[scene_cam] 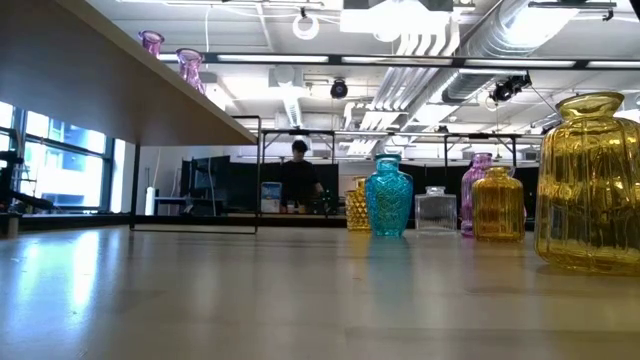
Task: Sort vases onto shelf
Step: Put the bottom blue flower vase on the shelf
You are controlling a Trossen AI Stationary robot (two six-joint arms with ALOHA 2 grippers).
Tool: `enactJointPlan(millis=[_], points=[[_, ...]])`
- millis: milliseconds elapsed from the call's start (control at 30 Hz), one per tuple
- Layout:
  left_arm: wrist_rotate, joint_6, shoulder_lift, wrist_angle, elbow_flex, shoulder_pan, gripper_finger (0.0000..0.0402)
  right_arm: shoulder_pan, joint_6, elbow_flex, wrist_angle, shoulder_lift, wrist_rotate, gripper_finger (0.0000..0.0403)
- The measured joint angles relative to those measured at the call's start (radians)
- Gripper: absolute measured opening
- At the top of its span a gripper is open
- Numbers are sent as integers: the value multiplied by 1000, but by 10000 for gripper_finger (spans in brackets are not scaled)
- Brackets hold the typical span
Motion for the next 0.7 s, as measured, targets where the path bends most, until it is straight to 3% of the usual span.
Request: enactJointPlan(millis=[700], points=[[0, 0, 0, 0, 0, 0, 186, -25, -31, -2, 104, 35, -62, 0]])
